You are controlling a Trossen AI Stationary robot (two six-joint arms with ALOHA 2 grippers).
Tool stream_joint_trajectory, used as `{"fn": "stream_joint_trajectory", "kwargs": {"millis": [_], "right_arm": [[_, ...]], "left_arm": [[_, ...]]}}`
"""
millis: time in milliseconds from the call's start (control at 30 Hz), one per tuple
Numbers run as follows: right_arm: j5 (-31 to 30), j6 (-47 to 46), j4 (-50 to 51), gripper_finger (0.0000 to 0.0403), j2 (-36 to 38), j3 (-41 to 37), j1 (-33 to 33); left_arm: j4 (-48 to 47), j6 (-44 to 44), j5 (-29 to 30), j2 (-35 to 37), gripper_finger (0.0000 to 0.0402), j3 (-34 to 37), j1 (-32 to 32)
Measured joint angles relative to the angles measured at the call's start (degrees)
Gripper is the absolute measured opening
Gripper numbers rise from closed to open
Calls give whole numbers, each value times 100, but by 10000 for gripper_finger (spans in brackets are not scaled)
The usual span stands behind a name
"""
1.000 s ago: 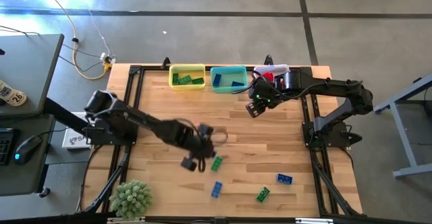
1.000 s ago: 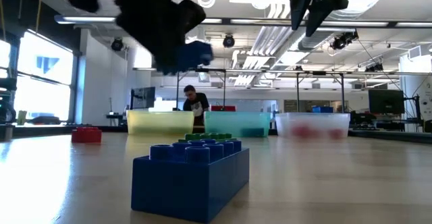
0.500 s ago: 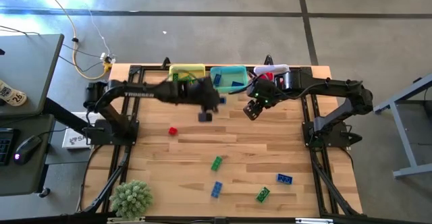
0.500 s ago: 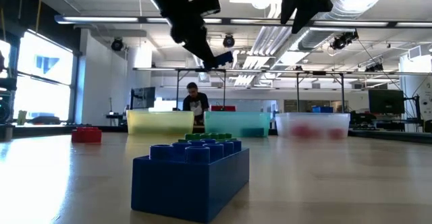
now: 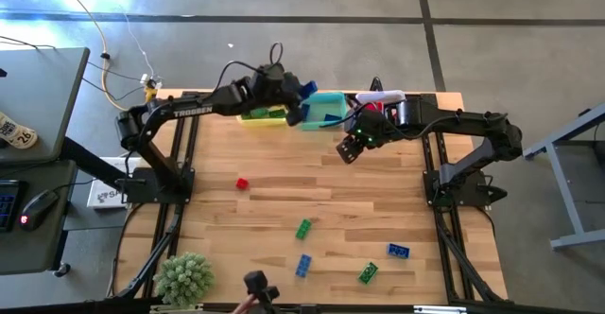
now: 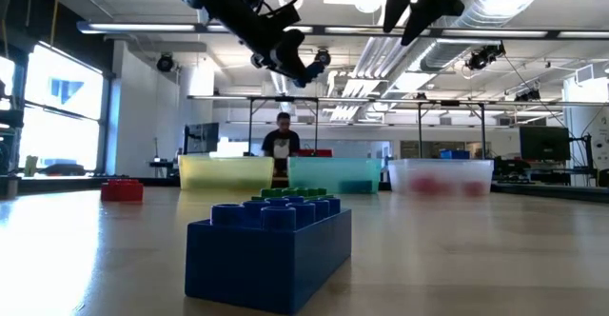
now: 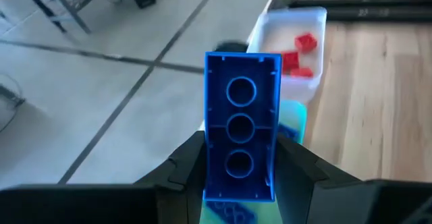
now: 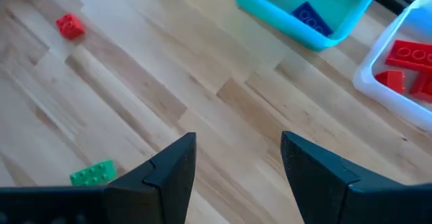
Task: Sort & place blocks by color
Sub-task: Put the blue game piece into the blue bin
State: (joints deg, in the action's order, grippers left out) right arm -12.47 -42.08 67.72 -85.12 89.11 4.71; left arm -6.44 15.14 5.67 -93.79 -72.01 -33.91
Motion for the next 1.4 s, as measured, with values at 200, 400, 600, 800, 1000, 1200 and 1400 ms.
{"fn": "stream_joint_trajectory", "kwargs": {"millis": [200,400,600,800,1000,1200,1400], "right_arm": [[-151,-52,2,204,0,0,2],[-151,-53,2,204,0,1,2],[-148,-56,2,204,0,1,2],[-146,-56,4,204,0,-1,2],[-146,-56,-3,204,0,1,2],[-144,-62,-17,204,0,0,2],[34,-191,-22,204,0,0,0]], "left_arm": [[306,1,-269,-382,112,-2,-186],[376,2,-376,-880,112,-2,-221],[526,4,-404,-1312,113,0,-252],[679,2,-405,-1545,113,0,-256],[641,4,-455,-1619,118,2,-256],[672,4,-411,-1619,152,2,-256],[667,4,-396,-1619,191,2,-256]]}}
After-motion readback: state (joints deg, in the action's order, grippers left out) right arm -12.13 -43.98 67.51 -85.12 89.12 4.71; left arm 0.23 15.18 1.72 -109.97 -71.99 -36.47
